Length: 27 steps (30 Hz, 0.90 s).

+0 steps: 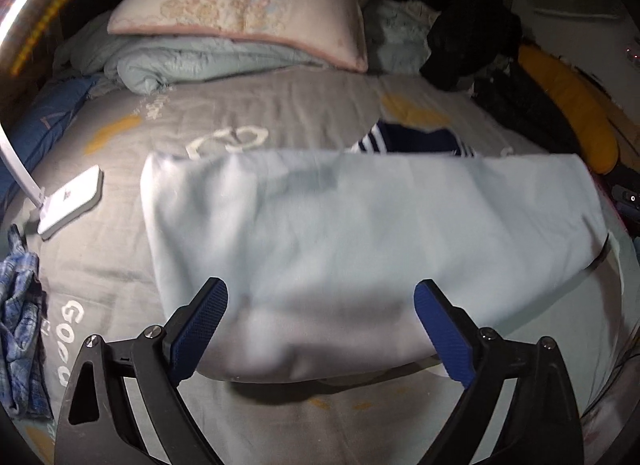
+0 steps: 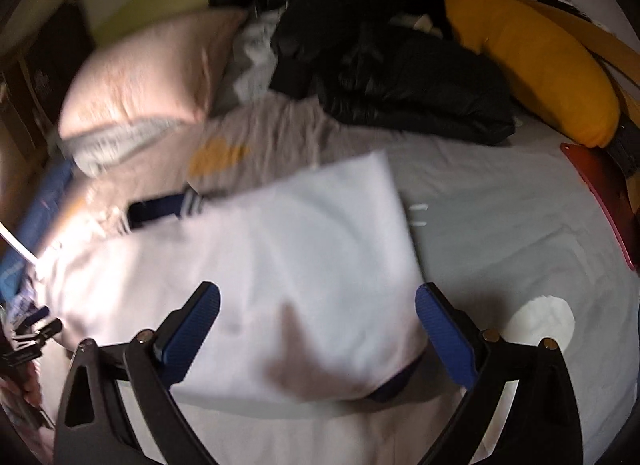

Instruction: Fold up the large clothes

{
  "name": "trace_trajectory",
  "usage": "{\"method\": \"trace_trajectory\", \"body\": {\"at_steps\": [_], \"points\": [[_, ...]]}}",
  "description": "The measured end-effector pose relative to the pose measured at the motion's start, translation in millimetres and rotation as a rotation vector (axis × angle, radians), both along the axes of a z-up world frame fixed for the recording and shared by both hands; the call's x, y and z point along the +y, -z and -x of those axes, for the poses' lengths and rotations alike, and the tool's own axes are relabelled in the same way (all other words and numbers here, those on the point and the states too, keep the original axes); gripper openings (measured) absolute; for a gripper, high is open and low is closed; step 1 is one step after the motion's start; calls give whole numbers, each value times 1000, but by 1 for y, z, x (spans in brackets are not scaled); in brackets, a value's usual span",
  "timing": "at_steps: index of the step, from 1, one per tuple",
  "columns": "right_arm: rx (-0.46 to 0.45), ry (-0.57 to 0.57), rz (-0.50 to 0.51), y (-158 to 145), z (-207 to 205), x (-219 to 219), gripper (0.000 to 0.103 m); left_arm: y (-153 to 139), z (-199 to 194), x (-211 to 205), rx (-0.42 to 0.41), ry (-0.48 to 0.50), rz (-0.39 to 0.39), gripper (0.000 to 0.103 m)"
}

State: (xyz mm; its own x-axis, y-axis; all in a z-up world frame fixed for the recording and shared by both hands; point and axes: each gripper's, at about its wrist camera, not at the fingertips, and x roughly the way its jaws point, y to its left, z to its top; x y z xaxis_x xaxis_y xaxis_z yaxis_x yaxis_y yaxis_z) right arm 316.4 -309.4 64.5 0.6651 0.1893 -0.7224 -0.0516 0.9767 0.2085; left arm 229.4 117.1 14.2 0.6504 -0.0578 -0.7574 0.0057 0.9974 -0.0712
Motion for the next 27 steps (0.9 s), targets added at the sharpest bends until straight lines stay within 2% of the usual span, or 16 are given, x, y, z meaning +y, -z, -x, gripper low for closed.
{"method": "trace_trajectory", "body": {"at_steps": [5, 7, 10, 14, 18, 22, 23, 26, 27], "points": [[-84, -3, -107, -20, 34, -9, 98, -31, 26, -2, -152, 9, -22, 94], [-94, 8, -135, -22, 44, -12, 98, -38, 36, 0, -202, 6, -21, 94], [-94, 36, -149, -21, 55, -13, 98, -44, 45, 0, -250, -2, -13, 101], [-96, 53, -165, -17, 62, -12, 98, -52, 56, -9, -344, 10, -72, 103], [-56, 52, -187, -7, 61, -12, 98, -53, 60, -10, -359, 4, -85, 103], [88, 85, -324, 23, 52, -16, 98, -50, 56, -6, -338, -4, -52, 103], [106, 90, -328, 29, 49, -15, 98, -49, 56, -6, -335, -4, -54, 103], [85, 127, -186, 40, 42, -5, 98, -47, 55, -10, -321, -8, -86, 103], [100, 124, -172, 46, 38, -2, 98, -46, 56, -12, -324, -2, -86, 103]]}}
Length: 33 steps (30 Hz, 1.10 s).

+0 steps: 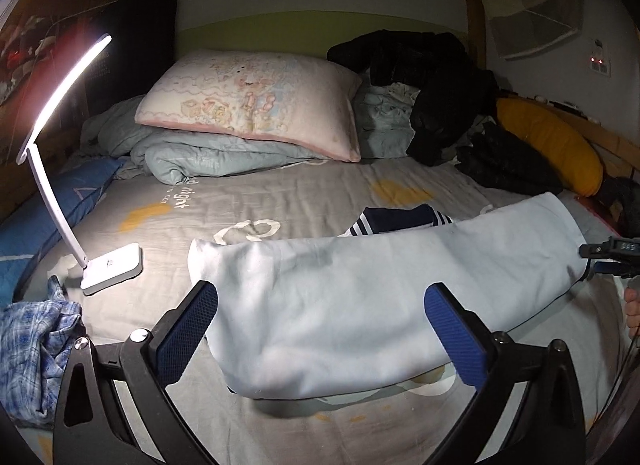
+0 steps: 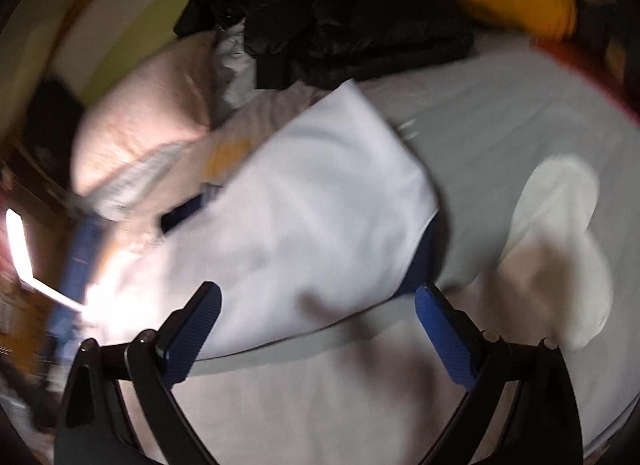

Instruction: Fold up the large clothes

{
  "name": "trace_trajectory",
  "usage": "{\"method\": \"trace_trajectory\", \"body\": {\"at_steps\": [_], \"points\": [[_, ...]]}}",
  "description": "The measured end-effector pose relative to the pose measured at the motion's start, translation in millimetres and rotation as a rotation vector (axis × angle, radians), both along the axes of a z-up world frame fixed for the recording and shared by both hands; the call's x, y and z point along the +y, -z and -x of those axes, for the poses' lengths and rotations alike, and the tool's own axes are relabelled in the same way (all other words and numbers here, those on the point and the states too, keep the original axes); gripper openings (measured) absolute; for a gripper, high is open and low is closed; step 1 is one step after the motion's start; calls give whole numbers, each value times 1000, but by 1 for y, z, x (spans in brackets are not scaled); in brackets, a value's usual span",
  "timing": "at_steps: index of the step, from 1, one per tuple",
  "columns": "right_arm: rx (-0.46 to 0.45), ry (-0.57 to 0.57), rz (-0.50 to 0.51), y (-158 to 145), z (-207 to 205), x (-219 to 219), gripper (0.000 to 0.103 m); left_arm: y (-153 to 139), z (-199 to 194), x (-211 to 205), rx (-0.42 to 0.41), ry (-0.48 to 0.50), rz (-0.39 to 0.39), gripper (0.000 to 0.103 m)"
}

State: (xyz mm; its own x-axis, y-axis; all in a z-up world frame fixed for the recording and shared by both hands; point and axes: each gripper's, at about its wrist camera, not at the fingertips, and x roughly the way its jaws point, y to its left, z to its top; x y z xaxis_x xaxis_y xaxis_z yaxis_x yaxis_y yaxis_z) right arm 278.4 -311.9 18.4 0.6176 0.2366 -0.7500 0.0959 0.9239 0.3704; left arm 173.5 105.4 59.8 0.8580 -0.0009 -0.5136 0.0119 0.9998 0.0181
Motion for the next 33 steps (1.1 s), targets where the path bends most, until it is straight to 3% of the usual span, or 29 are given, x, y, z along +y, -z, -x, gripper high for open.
{"method": "trace_trajectory", "body": {"at_steps": [4, 8, 10, 13, 18, 21, 28, 31, 33], "points": [[110, 0, -113, 24, -5, -2, 94, 3, 0, -4, 10, -2, -13, 103], [87, -11, -33, 21, 1, 5, 94, 11, -4, -5, 28, -26, -48, 103], [92, -36, -51, 21, 4, 7, 92, 13, -6, -4, 41, -37, -46, 103], [113, -38, -73, 25, 9, 7, 79, 16, -10, 0, 66, -38, -14, 103], [134, -28, -189, 37, 11, 9, 79, 26, -15, -4, 99, -29, -37, 103], [117, 8, -181, 39, 9, 6, 78, 32, -19, -7, 104, -29, -77, 103], [32, 62, -79, 37, -1, 2, 76, 30, -27, 2, 111, -35, -23, 103], [13, 79, -103, 39, -5, -5, 75, 29, -27, 3, 111, -35, -19, 103], [-13, 105, -146, 40, -6, -12, 66, 28, -26, 4, 112, -31, -13, 103]]}}
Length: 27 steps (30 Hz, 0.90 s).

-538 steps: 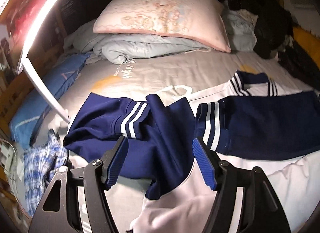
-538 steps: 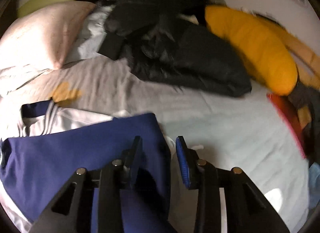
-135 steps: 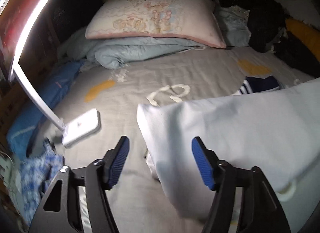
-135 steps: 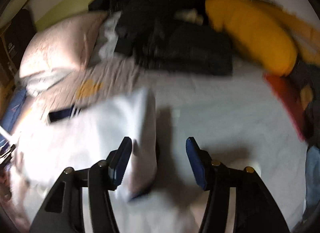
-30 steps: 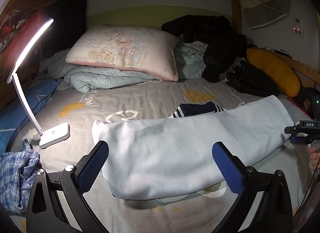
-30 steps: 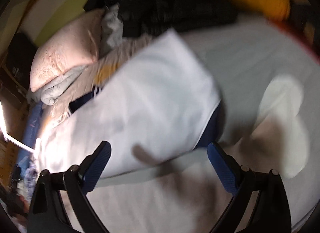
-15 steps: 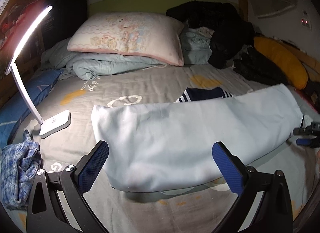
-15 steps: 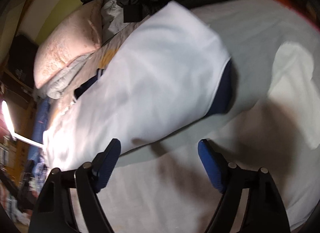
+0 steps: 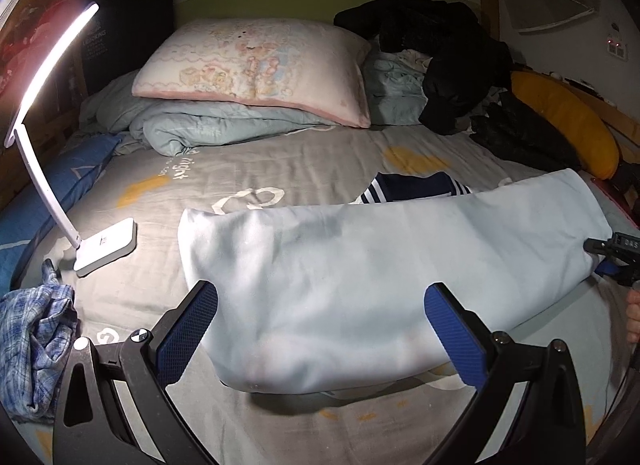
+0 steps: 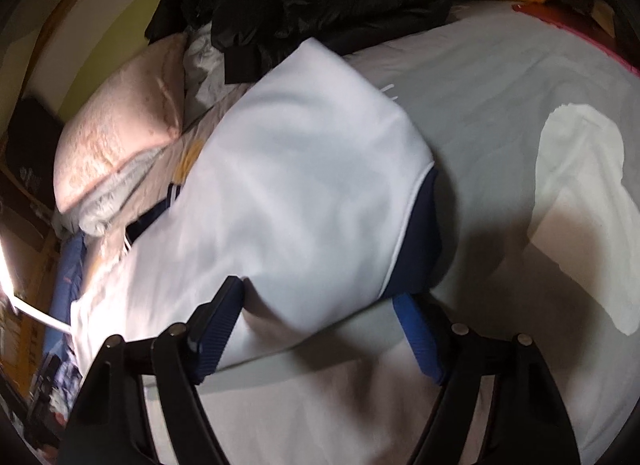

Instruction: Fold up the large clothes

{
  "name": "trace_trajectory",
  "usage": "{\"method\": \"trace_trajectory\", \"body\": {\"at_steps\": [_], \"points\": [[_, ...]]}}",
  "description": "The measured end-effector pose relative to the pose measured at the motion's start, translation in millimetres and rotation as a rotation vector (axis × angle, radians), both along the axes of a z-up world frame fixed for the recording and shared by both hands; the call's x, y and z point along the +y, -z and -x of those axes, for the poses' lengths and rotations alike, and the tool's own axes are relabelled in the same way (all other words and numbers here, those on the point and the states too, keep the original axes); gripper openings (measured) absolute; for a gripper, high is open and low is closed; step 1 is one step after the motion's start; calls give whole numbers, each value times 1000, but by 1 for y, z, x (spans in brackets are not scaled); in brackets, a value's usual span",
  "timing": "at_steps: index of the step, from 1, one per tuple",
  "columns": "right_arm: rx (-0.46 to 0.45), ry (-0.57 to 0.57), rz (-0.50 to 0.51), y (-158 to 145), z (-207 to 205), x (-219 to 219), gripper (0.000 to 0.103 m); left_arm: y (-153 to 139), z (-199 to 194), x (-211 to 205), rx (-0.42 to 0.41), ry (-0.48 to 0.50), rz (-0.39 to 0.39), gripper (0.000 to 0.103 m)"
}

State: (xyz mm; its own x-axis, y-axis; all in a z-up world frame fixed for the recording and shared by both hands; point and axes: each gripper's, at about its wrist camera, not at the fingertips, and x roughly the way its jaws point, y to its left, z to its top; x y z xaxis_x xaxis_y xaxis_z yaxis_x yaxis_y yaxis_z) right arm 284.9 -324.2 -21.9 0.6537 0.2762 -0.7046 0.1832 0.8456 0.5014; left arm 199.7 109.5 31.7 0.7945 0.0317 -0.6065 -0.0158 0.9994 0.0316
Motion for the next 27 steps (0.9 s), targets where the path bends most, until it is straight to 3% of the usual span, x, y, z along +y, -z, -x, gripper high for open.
{"method": "trace_trajectory", "body": {"at_steps": [7, 9, 10, 12, 14, 17, 22, 27], "points": [[-29, 87, -66, 4, -11, -16, 61, 3, -2, 5, 11, -19, 1, 103], [-33, 103, -27, 2, -13, -14, 53, 4, -3, 8, 21, -28, 20, 103], [-32, 123, -18, 0, -11, -14, 42, 4, -2, 10, 21, -28, 32, 103], [-51, 133, -16, -9, -7, -11, 31, 2, 1, 10, 8, -28, 29, 103], [-103, 97, 59, -27, -4, 1, 20, -2, 5, 8, -24, -37, -10, 103], [-151, 65, 180, -43, -2, 20, 18, -4, 7, 5, -59, -54, -61, 103], [-160, 35, 293, -51, -4, 41, 17, -9, 6, 4, -73, -44, -35, 103], [-251, -49, 493, -63, 6, 73, 17, -22, 10, 2, -110, -47, -23, 103]]}}
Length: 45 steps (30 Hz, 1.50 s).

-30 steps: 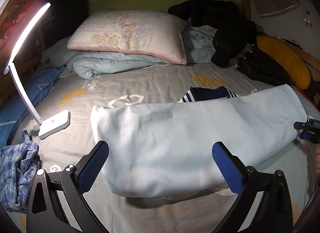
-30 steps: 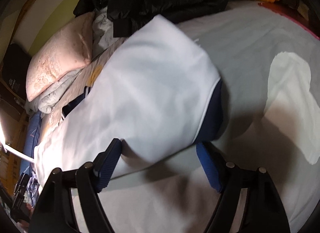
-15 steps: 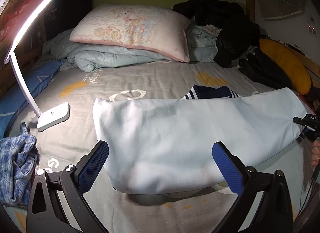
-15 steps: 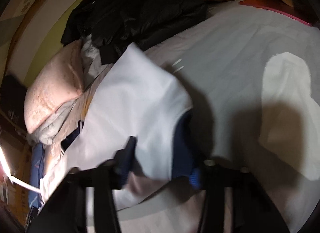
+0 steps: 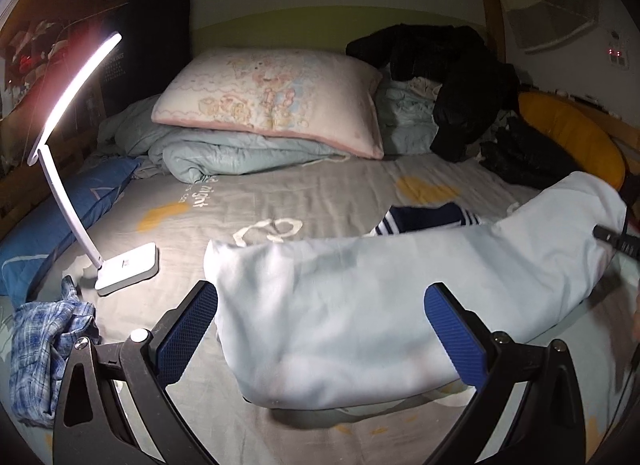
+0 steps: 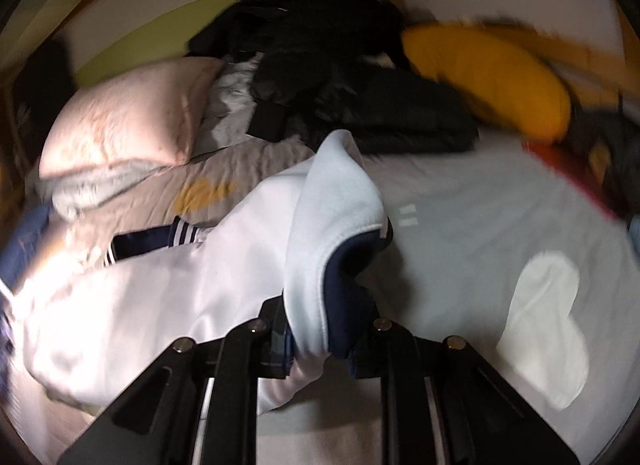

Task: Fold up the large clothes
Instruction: 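Fold the bundle end over onto the jacket with the right tool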

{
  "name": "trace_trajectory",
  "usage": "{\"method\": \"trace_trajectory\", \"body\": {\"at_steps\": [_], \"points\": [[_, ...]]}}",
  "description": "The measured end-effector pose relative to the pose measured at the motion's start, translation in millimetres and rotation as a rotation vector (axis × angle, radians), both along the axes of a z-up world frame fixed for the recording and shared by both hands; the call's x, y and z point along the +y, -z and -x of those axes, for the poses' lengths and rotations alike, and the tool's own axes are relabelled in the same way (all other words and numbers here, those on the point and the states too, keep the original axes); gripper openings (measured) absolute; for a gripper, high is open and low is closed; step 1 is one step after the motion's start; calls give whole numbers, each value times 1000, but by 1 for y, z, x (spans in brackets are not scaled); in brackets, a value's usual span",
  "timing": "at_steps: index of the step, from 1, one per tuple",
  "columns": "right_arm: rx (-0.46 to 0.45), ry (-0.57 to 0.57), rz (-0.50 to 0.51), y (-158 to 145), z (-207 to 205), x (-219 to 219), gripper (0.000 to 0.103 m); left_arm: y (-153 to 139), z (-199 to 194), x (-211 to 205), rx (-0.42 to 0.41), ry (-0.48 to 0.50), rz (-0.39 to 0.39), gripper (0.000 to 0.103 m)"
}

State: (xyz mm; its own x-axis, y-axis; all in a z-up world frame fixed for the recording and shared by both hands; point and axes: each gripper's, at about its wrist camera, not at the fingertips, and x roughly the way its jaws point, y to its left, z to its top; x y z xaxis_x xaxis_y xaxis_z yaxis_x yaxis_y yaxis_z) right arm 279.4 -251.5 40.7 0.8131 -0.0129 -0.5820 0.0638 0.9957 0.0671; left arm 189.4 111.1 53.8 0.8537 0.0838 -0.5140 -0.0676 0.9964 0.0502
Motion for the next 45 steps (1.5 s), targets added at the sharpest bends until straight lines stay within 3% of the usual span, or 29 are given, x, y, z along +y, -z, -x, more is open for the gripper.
{"method": "trace_trajectory", "body": {"at_steps": [3, 6, 12, 19, 27, 33, 35, 38, 42, 45], "points": [[-62, -58, 114, -4, 11, 22, 17, -9, 5, 1, -24, 8, 31, 103], [-98, -101, 128, -7, 18, 38, 17, -17, 9, 3, -46, 13, 55, 103], [-78, -302, 51, -9, 20, 78, 18, -16, 8, 7, -32, 15, 85, 103], [4, -401, 134, 16, 6, 124, 20, -14, 6, 9, -24, 13, 86, 103], [94, -399, -30, 10, -11, 117, 25, -4, -3, -1, 2, 15, 56, 103], [111, -486, -71, 9, 3, 123, 42, 3, -11, -5, 6, -10, 19, 103], [135, -517, -121, 7, 3, 121, 55, 2, -11, -3, -9, -30, 9, 103], [150, -538, -206, -1, 6, 115, 56, 2, -13, 0, -15, -55, 2, 103], [86, -527, -230, -19, 15, 108, 59, 5, -15, 6, 4, -91, 6, 103], [-67, -434, -154, -39, 29, 102, 83, 6, -15, 10, 13, -84, 32, 103]]}}
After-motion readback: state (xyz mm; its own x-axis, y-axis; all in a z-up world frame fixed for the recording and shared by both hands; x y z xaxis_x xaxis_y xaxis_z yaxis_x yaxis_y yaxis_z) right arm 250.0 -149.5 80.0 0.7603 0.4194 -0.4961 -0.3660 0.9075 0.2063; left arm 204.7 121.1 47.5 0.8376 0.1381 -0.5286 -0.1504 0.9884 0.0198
